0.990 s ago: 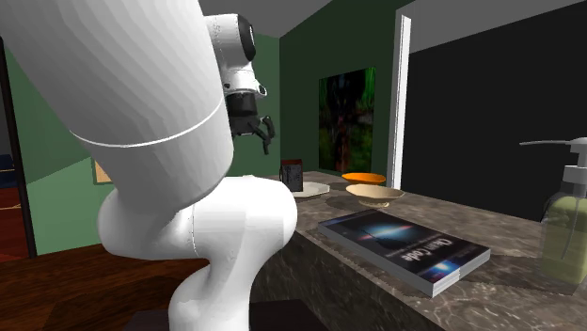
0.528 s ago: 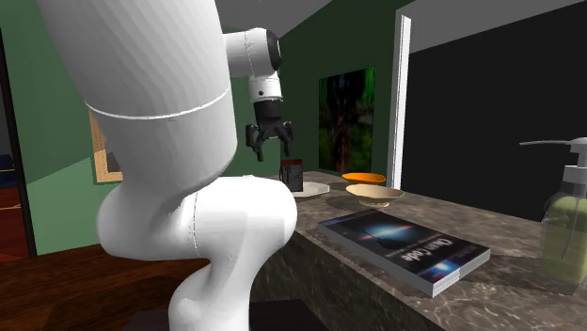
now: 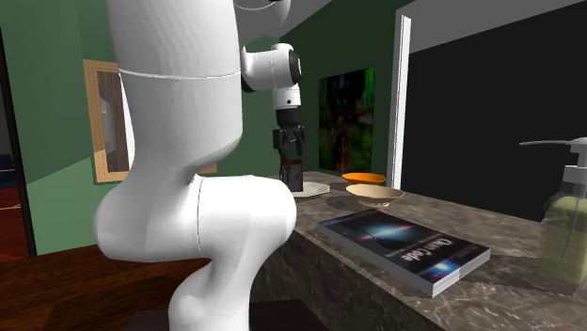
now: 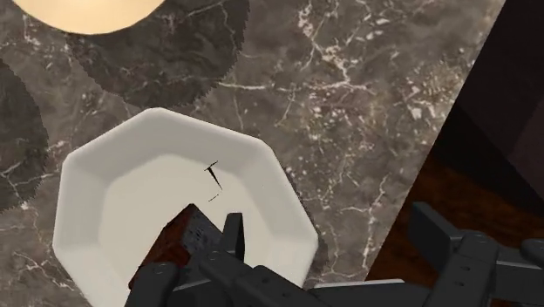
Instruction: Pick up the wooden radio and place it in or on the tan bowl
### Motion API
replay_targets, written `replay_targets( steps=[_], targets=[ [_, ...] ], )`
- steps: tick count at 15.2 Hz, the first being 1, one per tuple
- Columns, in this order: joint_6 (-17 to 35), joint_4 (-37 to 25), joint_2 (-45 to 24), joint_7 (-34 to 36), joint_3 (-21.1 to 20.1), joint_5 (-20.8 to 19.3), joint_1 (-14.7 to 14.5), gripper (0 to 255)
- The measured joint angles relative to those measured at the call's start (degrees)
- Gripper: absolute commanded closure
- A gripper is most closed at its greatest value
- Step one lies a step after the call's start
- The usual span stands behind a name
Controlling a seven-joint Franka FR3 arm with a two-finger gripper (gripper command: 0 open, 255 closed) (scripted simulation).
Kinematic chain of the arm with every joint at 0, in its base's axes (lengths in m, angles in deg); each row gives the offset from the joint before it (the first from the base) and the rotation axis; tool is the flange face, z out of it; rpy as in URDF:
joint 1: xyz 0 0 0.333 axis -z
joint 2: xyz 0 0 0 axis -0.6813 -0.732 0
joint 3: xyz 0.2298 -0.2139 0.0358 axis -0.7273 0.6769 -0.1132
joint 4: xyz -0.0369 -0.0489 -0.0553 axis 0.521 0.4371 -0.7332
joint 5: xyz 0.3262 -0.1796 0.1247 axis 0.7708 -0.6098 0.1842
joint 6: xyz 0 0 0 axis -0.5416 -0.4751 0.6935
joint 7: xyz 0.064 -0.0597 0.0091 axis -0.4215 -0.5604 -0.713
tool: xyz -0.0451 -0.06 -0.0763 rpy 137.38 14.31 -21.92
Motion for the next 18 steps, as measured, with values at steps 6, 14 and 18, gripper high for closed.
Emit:
replay_targets(
  steps=[6, 14, 18],
  targets=[
    [4.4, -10.2, -11.9, -20.4, 6.2, 6.4, -3.1, 0],
    [8.9, -14.2, -20.3, -31.2, 8.1, 12.2, -3.5, 0],
    [10.6, -13.3, -21.2, -31.5, 8.1, 12.7, -3.5, 0]
  ],
)
